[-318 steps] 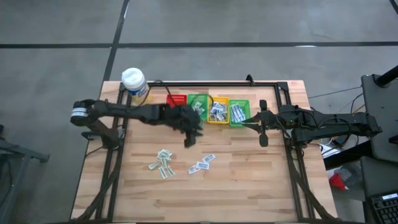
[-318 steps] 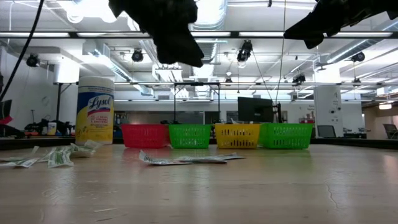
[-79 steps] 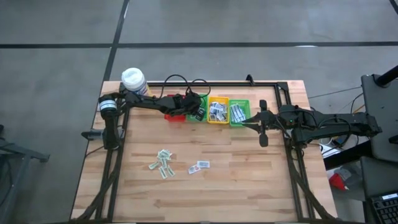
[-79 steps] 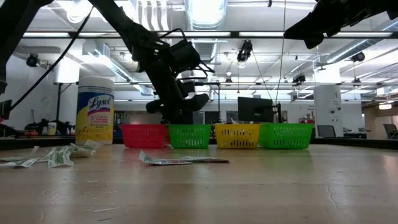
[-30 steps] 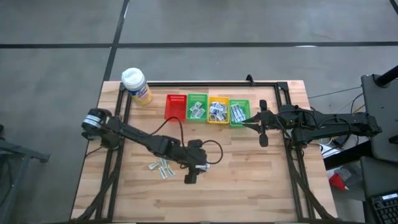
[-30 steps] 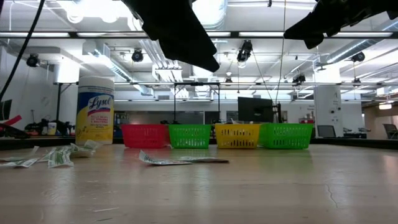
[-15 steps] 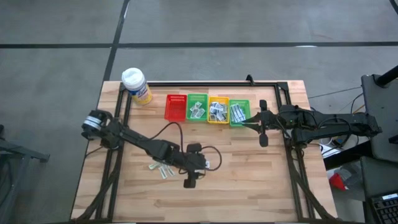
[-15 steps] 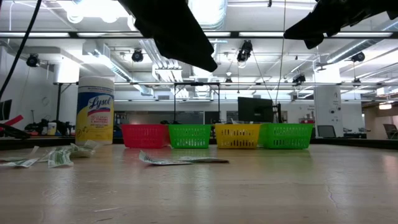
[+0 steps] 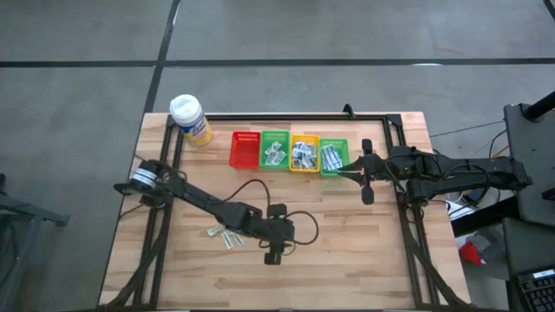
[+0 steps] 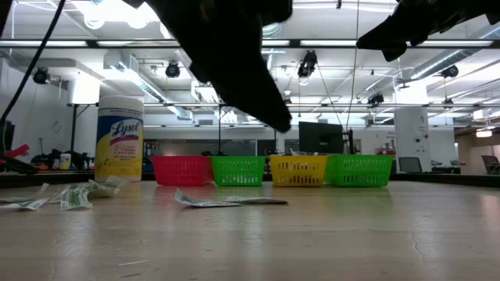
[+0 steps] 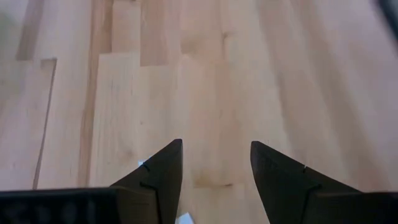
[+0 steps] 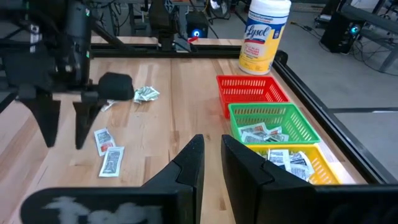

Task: Pick & Place First Aid Supplies
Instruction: Put the orange ointment pack into the left green bin

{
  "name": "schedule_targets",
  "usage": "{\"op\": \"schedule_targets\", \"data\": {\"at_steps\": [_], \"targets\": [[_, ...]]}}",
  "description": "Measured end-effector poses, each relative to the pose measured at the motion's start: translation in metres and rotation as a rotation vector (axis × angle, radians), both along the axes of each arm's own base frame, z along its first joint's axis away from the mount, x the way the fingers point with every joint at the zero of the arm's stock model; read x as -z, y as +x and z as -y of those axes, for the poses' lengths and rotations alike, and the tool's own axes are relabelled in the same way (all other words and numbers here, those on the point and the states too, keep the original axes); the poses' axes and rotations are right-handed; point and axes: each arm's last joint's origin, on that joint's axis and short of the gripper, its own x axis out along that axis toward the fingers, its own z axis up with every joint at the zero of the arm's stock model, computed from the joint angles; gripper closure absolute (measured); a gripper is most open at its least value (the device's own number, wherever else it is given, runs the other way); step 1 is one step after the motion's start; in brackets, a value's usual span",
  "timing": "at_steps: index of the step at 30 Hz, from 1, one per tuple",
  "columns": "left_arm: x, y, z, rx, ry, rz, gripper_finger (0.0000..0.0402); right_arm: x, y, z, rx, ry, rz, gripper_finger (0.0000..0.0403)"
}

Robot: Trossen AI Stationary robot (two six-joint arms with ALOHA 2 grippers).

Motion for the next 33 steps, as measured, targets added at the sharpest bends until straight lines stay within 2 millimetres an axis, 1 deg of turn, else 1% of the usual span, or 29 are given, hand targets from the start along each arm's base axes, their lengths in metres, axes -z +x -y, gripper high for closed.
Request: {"op": "schedule_targets", "data": {"at_steps": [8, 11, 17, 29, 33], "targets": [[0.016, 0.019, 0.005, -0.010, 0.108, -0.144, 0.0221, 0.000, 0.000, 0.000, 0.000, 0.001, 0.000, 0.0351], [0.024, 0.024, 0.005, -0.044, 0.180, -0.201, 0.0222, 0.000, 0.000, 0.000, 0.000, -0.001, 0.000, 0.0351], [0.031, 0.033, 0.006, -0.062, 0.214, -0.241, 0.0223, 0.000, 0.000, 0.000, 0.000, 0.000, 0.000, 0.0351], [0.034, 0.033, 0.000, -0.104, 0.208, -0.260, 0.0223, 0.000, 0.000, 0.000, 0.000, -0.001, 0.000, 0.0351], [0.039, 0.031, -0.003, -0.128, 0.206, -0.275, 0.0223, 0.000, 0.000, 0.000, 0.000, 0.000, 0.000, 0.0351]]}}
